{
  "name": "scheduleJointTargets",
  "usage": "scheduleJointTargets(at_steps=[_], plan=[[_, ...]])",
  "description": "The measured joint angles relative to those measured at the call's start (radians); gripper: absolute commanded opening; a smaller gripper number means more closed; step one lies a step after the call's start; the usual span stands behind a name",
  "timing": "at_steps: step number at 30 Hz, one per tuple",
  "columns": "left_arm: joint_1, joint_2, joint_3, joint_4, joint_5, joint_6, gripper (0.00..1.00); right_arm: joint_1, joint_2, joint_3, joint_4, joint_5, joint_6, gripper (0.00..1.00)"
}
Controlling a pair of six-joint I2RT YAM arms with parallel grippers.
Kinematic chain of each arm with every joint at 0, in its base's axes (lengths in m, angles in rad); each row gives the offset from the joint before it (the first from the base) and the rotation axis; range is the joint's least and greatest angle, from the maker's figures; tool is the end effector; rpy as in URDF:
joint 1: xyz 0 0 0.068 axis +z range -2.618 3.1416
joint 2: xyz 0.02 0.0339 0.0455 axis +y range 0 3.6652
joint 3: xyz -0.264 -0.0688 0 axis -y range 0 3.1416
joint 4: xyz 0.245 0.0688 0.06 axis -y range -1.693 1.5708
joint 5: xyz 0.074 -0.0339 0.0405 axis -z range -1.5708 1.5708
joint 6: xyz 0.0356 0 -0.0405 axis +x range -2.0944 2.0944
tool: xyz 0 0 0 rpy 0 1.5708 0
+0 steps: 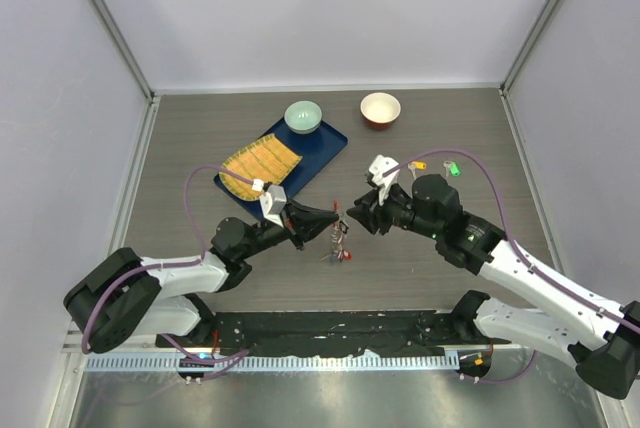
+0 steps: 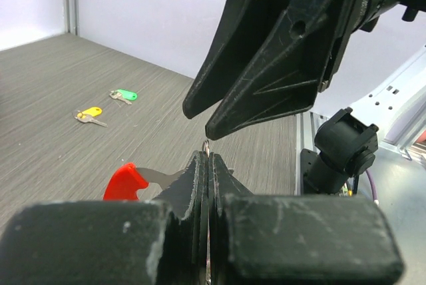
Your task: Put the keys on the keyring
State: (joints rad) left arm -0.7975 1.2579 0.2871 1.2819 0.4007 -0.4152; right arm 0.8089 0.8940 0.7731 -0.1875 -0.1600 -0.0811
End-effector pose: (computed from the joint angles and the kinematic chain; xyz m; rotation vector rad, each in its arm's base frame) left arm 0.1495 -0.1730 0.2290 0.6244 1.2512 -1.2780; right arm 0.1402 0.1552 0.3162 -0.9299 1.6879 0.6446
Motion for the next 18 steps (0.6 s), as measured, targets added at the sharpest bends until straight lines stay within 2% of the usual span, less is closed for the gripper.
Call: scheduleJointTargets(at_steps=[11, 18], plan=[[0.000, -0.026, -0.004, 0.000, 0.000, 0.008, 0.00, -0.214, 0.029, -0.019, 0.080, -0.354, 0.171, 0.37], [0.000, -0.044, -0.004, 0.000, 0.000, 0.026, 0.00, -0.255, 0.082, -0.021, 0.124, -0.553, 0.228, 0.36]])
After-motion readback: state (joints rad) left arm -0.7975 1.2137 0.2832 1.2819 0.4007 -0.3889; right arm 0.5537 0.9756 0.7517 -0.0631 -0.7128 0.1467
